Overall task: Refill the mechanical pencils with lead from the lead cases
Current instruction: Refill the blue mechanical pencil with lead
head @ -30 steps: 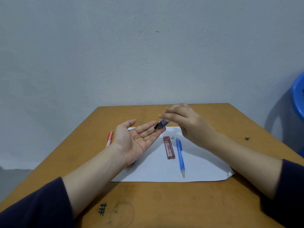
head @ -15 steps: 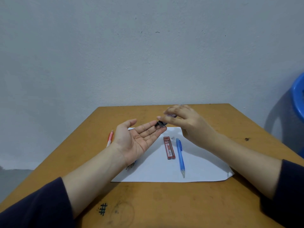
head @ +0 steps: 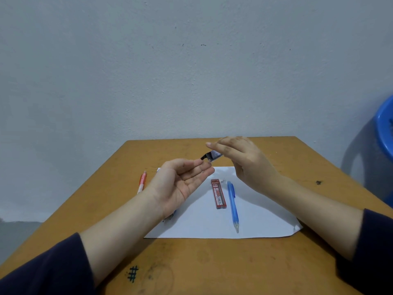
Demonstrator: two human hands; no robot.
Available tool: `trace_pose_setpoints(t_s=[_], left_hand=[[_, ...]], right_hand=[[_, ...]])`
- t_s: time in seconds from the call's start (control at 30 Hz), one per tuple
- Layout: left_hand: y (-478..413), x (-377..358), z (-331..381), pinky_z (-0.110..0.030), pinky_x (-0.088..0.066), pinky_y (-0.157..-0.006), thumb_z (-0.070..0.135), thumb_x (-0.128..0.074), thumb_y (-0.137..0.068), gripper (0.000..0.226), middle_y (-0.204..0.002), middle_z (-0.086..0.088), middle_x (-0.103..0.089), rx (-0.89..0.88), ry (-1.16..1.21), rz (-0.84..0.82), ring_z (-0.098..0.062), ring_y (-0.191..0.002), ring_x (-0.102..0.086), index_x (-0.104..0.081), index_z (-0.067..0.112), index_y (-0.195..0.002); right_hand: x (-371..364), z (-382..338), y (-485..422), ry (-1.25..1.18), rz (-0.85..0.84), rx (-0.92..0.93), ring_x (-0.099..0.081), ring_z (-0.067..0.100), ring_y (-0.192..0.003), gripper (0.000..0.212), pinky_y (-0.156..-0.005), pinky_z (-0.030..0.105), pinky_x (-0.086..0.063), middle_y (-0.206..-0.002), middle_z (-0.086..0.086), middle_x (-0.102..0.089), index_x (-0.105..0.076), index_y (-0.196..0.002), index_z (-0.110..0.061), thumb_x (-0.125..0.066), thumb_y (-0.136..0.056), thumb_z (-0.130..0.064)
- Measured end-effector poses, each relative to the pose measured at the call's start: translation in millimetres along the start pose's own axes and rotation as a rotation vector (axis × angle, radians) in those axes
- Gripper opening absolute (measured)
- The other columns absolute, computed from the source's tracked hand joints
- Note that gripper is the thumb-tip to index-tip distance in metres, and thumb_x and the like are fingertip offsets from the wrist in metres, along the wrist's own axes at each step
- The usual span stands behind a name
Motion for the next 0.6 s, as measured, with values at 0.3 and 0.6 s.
trace_pose_setpoints(t_s=[0.3,0.6], left_hand=[[5.1,6.1,12.3,-0.027,-0.057,-0.082,0.008,-0.069,-0.082,0.013,-0.087,-0.01,-0.075,-0.302,-0.558,0.118,-0.02,-0.087,-0.072,-0.072,0.008,-0.095],[10.5,6.2,23.4,-0.026,-0.058,-0.077,0.009,-0.071,-0.081,0.011,-0.083,-0.01,-0.075,-0.423,-0.545,0.155,-0.021,-0.083,-0.073,-0.073,0.005,-0.092]], right_hand=[[3.9,-5.1,-0.7,0.033,0.033,-0.008,-0.061,0.022,-0.1,0.052,-0.078,0.038,-0.047,-0.109,0.008,-0.067,-0.06,-0.126,-0.011,-0.052,-0.083,0.015],[3.7,-11.8,-2.4,0.033,0.046,-0.015,-0.062,0.024,-0.098,0.052,-0.077,0.04,-0.049,-0.111,0.007,-0.066,-0.06,-0.126,-0.013,-0.056,-0.082,0.014]])
Point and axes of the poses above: each hand's wrist, its own y-axis away from the middle knuckle, its own x-axis out of the back of the hand, z = x × y, the point moved 8 cm from there along -y, towards the middle knuckle
